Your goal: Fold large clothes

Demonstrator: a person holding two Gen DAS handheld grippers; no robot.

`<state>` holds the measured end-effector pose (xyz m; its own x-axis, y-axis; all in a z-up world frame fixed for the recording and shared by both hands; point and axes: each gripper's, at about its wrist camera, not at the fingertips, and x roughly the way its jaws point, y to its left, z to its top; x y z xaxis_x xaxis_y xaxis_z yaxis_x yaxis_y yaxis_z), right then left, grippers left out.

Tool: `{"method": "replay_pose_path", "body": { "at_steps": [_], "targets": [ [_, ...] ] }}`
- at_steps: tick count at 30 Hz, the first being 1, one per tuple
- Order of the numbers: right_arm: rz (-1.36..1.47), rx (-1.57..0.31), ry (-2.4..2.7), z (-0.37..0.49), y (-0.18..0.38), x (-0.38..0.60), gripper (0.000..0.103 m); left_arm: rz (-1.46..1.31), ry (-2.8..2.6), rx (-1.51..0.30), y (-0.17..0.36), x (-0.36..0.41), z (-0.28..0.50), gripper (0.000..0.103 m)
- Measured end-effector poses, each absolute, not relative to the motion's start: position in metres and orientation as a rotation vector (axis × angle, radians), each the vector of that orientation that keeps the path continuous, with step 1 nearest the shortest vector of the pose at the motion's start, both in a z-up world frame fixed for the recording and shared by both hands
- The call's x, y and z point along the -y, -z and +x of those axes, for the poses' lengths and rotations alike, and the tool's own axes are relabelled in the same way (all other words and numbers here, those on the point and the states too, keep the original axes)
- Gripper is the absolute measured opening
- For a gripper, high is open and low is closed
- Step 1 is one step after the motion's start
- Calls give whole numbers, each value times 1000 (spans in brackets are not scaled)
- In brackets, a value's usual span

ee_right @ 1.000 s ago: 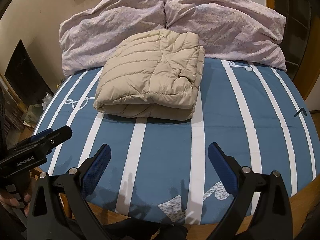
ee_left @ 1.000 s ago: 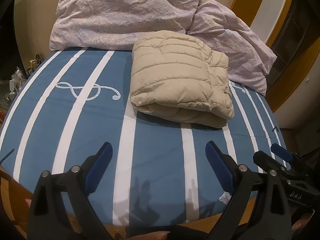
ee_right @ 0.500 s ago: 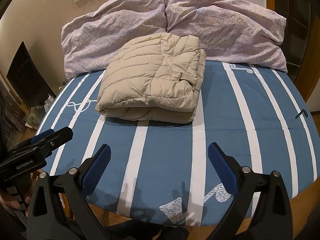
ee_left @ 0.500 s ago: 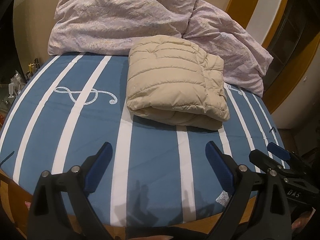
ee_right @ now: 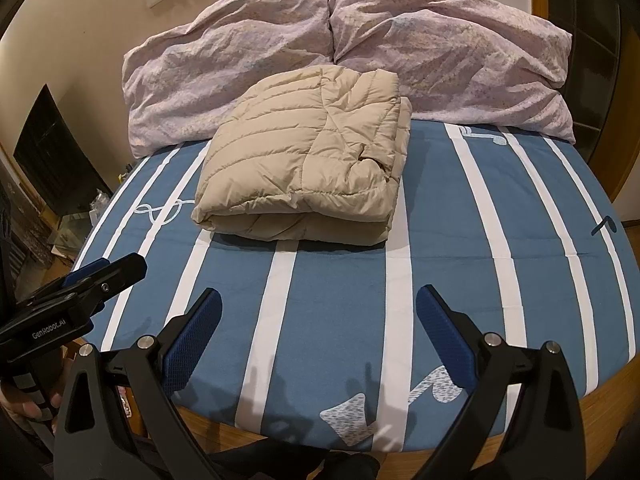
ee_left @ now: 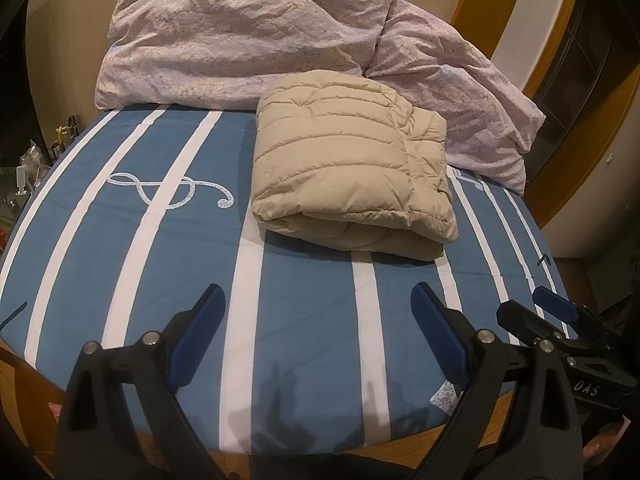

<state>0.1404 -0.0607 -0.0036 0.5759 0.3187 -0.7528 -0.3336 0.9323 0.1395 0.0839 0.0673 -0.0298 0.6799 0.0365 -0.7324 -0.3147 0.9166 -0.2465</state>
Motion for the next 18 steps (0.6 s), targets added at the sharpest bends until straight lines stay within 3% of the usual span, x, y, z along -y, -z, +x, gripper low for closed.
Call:
{"method": "replay_pose_path", "body": {
  "at_steps": [18],
  "targets": [
    [-16, -873, -380, 137, 3, 58, 99, -373, -204, -804, 30, -68, 83, 94]
  ]
}}
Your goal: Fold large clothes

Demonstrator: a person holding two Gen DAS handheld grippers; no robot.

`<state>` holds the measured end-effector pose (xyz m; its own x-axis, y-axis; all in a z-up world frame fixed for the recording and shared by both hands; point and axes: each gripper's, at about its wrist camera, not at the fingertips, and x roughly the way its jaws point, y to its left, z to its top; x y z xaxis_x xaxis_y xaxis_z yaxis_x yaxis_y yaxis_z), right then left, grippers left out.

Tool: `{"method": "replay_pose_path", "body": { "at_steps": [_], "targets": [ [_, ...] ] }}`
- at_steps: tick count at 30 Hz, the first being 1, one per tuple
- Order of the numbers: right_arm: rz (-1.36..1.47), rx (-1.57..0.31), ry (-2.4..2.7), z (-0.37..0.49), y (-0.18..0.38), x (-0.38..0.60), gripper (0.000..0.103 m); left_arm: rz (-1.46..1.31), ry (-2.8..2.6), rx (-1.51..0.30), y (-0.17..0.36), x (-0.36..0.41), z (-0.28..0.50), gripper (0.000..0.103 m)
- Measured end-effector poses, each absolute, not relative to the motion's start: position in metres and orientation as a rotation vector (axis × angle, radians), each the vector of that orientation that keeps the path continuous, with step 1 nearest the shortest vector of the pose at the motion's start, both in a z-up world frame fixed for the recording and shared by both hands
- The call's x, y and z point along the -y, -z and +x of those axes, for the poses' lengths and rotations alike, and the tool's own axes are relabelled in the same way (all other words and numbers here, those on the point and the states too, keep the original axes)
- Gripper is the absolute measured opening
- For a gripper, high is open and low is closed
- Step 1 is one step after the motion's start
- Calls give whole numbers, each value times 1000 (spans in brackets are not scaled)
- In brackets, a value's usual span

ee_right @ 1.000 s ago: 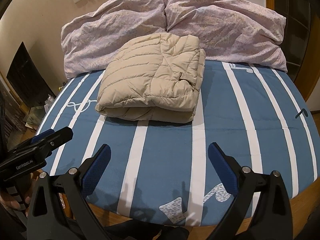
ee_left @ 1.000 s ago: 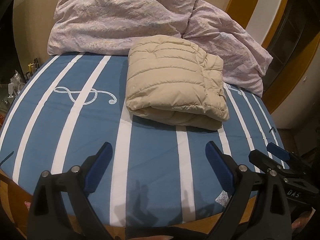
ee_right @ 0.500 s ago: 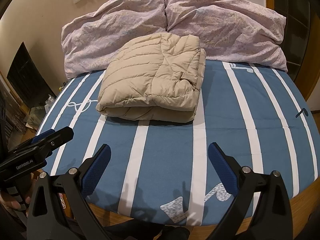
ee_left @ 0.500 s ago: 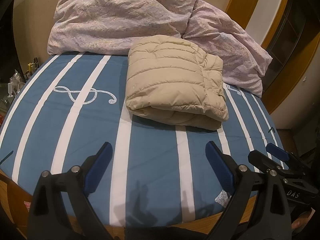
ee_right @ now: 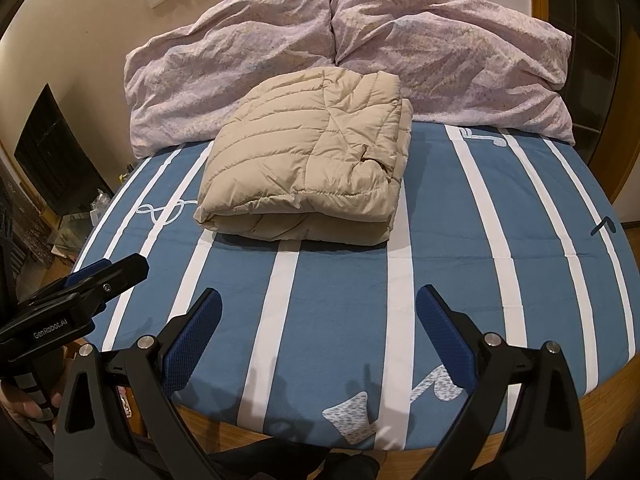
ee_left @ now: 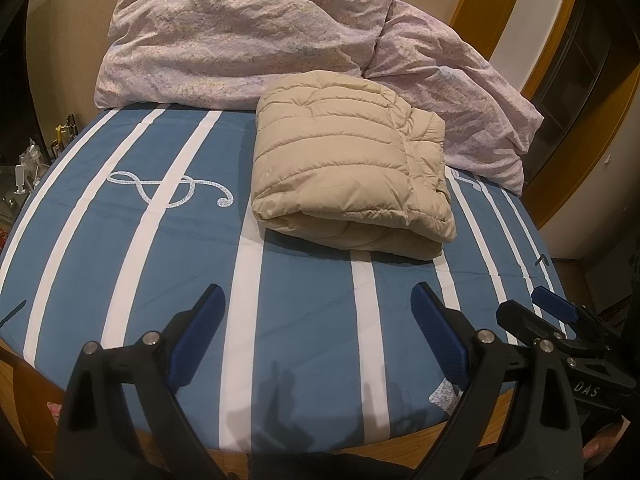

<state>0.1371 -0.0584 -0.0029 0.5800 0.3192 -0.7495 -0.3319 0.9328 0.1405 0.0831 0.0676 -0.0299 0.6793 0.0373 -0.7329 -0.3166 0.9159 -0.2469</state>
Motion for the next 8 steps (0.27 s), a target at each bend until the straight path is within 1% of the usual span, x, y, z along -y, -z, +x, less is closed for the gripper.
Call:
{"method": "replay_pose_path", "body": {
  "at_steps": [8],
  "targets": [
    [-16, -871, -381, 137, 3, 58, 99, -373, -204, -803, 30, -67, 82, 94]
  ]
}}
